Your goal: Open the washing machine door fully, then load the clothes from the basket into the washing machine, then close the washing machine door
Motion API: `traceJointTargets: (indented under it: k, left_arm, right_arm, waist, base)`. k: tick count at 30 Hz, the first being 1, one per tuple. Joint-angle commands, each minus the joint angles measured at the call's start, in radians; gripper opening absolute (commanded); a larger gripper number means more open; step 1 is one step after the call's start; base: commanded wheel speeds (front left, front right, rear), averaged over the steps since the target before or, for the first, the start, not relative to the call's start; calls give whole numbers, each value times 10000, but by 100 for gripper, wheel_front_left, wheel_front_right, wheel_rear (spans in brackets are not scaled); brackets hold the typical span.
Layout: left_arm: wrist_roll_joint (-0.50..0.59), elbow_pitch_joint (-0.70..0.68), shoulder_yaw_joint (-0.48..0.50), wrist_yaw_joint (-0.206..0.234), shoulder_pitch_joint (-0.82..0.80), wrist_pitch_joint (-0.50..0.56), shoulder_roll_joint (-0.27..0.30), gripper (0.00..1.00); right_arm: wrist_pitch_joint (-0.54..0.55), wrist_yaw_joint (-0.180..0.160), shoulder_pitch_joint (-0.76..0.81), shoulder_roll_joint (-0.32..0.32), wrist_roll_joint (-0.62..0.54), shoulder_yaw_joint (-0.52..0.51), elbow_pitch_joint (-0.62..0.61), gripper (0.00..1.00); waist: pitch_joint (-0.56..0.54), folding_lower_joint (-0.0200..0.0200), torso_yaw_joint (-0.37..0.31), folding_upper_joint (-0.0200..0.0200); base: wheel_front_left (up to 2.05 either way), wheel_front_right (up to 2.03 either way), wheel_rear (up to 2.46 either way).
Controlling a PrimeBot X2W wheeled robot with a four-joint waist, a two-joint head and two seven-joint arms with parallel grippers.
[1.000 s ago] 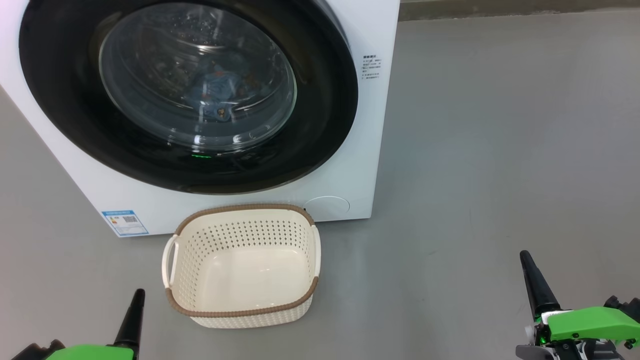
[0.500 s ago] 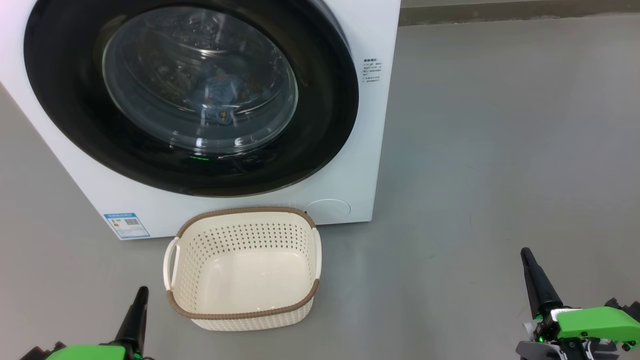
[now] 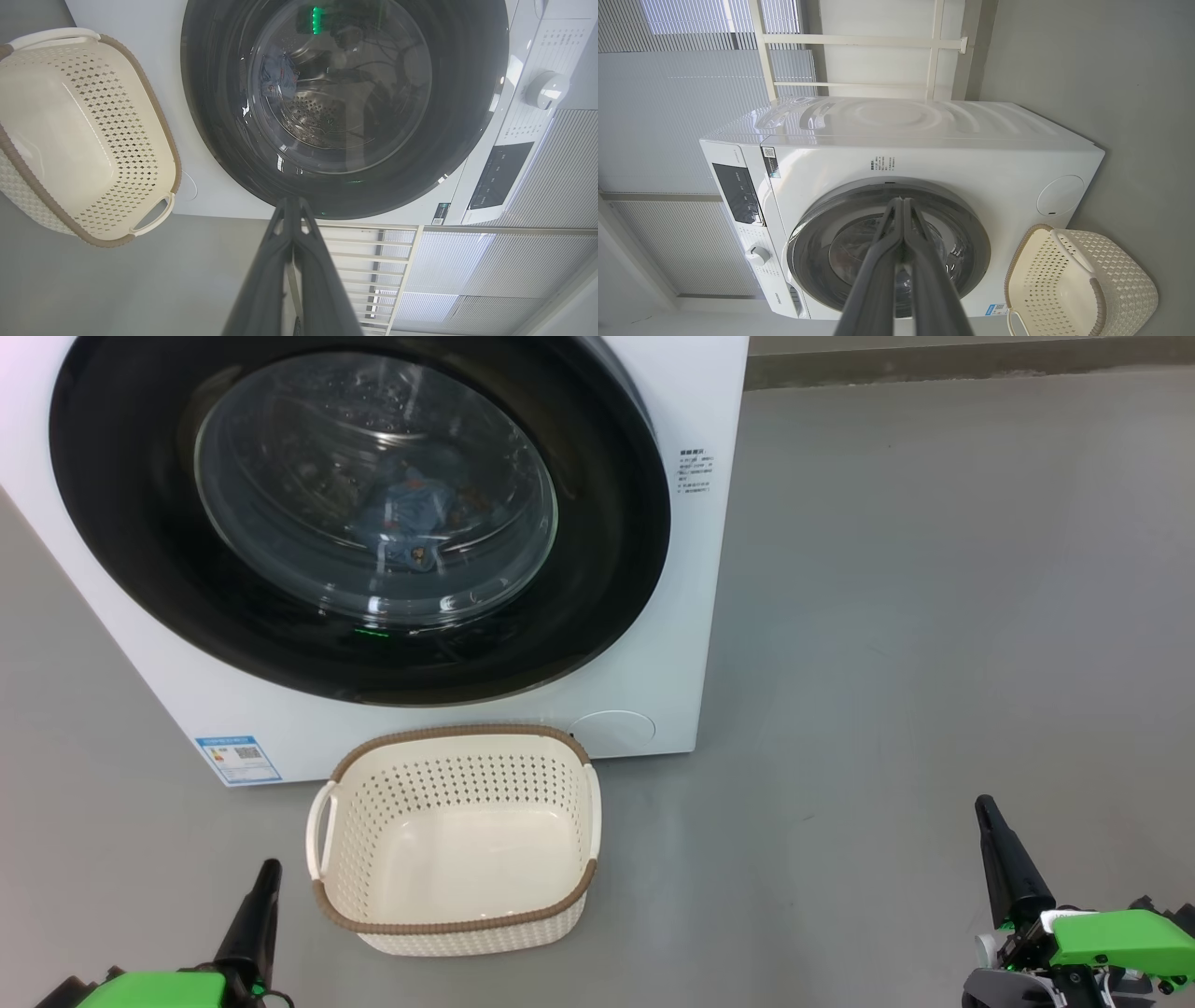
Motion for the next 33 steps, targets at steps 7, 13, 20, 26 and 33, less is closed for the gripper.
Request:
traceJointTargets:
  k: [7,13,20,26,33]
  left_arm:
    - [-79,-209,355,-29,-405,29,121,0]
    - [-79,-209,355,-29,-405,29,121,0]
    - [-79,-209,355,-29,-405,29,121,0]
    - [-78,-209,355,-29,-405,29,121,0]
    - [-78,-209,356,-29,-405,29,121,0]
  right_arm:
    - [84,17,-104,-26,38,219,-311,0]
    - [84,17,-104,-26,38,220,-311,0]
    - [83,17,-104,-26,39,221,-311,0]
    - [82,17,-104,-26,39,222,-311,0]
    - [82,17,-104,-26,40,222,-311,0]
  waist:
    - [0,0,0,0]
    - [0,0,0,0]
    - [1,0,0,0]
    - [1,0,0,0]
    - [1,0,0,0]
  base:
    - [0,0,0]
    - [0,0,0]
    - [0,0,0]
    - [0,0,0]
    - [0,0,0]
